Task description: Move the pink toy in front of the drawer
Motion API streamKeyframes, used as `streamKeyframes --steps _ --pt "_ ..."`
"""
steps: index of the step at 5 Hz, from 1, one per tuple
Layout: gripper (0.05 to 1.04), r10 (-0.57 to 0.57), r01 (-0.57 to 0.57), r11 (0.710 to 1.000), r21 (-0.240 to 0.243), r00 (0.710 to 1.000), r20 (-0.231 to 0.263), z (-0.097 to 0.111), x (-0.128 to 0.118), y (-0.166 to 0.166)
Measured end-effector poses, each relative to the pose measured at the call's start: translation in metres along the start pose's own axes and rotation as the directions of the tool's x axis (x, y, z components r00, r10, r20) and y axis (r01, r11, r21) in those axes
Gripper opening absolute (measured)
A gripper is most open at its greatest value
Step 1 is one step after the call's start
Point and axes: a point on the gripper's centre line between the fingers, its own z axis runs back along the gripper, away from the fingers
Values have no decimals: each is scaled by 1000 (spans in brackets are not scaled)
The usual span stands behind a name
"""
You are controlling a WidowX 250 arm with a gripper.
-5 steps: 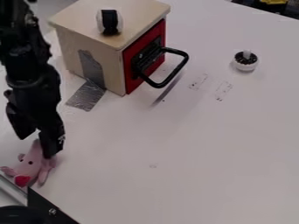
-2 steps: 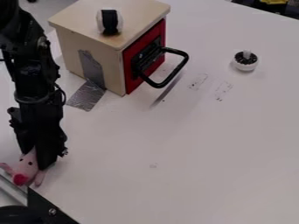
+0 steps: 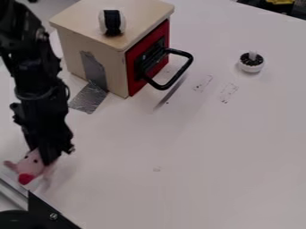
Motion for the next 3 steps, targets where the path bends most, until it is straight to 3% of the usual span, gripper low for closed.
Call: streamKeyframes --steps 1,2,3 --pt "156 -55 59 997 -49 996 71 24 40 -42" --pt "151 -45 49 998 -40 993 111 45 84 -81" --pt "151 -47 49 999 -15 990 133 51 133 -121"
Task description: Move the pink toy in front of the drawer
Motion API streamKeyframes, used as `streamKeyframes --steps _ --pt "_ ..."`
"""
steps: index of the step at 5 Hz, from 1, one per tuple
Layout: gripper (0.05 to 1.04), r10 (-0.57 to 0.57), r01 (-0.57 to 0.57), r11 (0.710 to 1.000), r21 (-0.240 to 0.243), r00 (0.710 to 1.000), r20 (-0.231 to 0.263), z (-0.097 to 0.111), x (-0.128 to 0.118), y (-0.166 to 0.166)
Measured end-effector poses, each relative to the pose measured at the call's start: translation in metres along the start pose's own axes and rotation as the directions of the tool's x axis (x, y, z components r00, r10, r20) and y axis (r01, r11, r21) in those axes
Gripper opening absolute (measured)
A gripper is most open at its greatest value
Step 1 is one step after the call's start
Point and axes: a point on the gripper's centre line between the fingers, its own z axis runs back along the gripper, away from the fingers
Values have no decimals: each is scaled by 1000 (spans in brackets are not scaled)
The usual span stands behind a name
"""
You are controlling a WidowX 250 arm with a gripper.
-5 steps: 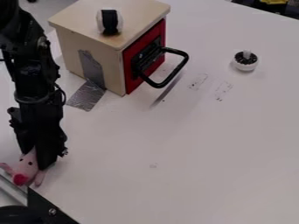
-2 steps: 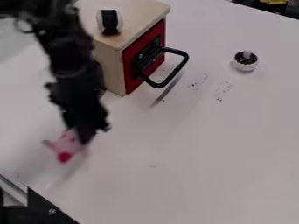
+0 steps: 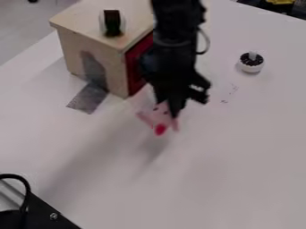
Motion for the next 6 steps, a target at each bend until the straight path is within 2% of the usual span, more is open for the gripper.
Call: streamKeyframes --steps 1,2,3,4,5,6 --pt "151 33 -33 999 28 999 11 -14 30 -23" --pt "182 67 -65 996 59 998 -20 -33 44 -30" --pt "419 84 -80 992 93 996 -33 -40 44 -26" --pt "754 68 -65 994 86 997 -38 -32 38 -25" --pt "990 62 -62 998 34 998 1 -5 37 -24" --pt "1001 87 -88 996 -8 996 -16 11 32 -12"
